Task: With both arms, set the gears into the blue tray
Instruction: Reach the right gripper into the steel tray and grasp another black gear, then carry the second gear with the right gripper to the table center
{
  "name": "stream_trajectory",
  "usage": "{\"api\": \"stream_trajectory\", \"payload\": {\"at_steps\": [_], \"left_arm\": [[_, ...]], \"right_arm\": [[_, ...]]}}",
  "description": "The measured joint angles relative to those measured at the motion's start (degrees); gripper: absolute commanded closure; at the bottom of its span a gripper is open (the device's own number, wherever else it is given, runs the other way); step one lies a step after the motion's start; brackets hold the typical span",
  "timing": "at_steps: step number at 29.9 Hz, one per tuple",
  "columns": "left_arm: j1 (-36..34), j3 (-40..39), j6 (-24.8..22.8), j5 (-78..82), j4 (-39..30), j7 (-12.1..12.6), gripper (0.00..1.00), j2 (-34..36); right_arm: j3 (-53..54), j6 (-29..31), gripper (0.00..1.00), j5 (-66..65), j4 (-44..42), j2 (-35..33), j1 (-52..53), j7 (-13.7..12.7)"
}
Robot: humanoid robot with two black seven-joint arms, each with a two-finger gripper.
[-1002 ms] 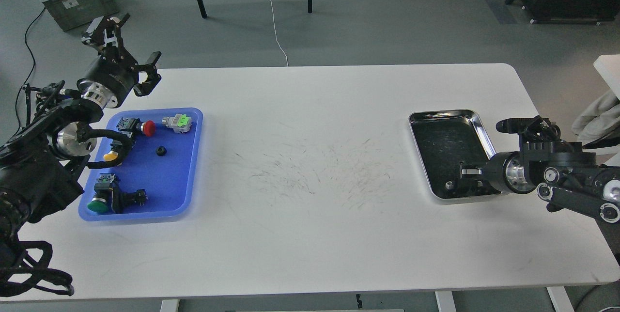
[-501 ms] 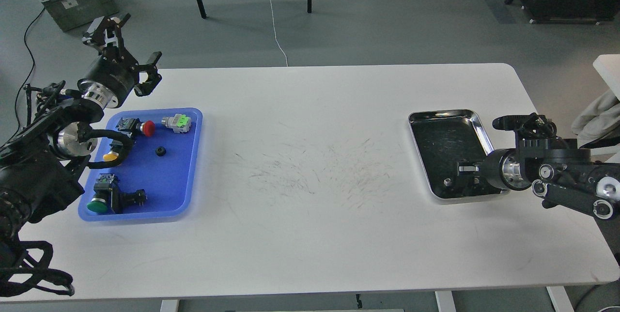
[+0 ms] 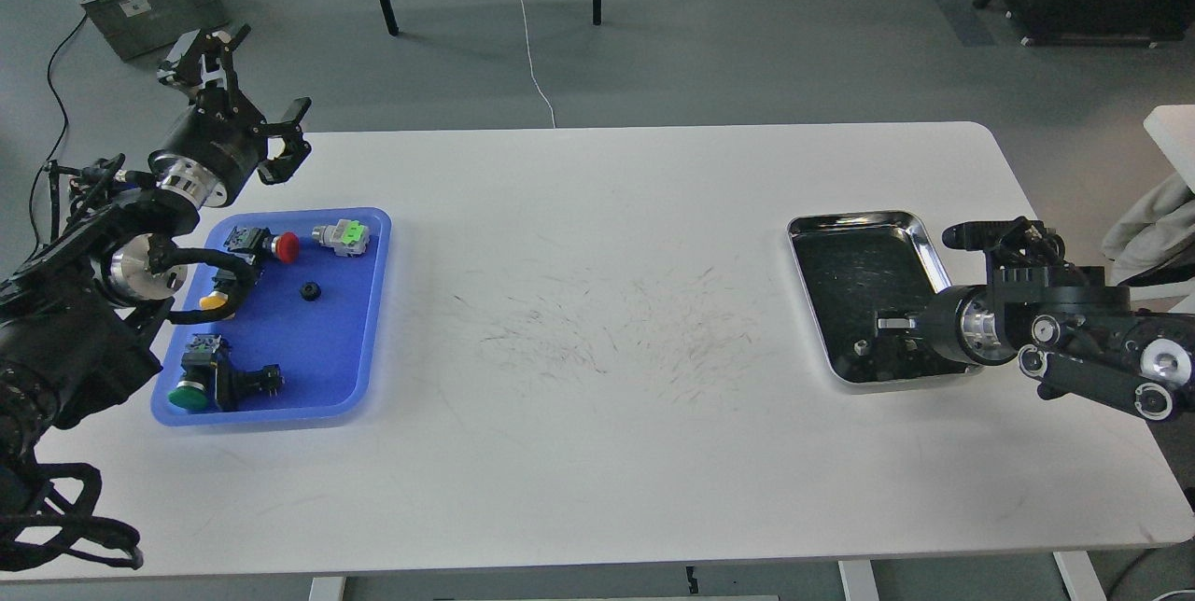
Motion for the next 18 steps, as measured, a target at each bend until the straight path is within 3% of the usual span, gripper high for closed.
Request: {"api": "stream_trajectory", "payload": {"at_steps": [10,18], "left_arm": [[0.0,0.0,0.0,0.0,0.0,0.0,0.02,0.0],[-1.0,0.0,0.0,0.0,0.0,0.1,0.02,0.1]], "right_arm": [[-0.1,0.2,0.97,0.1,1.3,-2.0,2.4,0.0],[0.0,0.1,0.97,2.2,5.8,-4.1,12.4,0.4]]}}
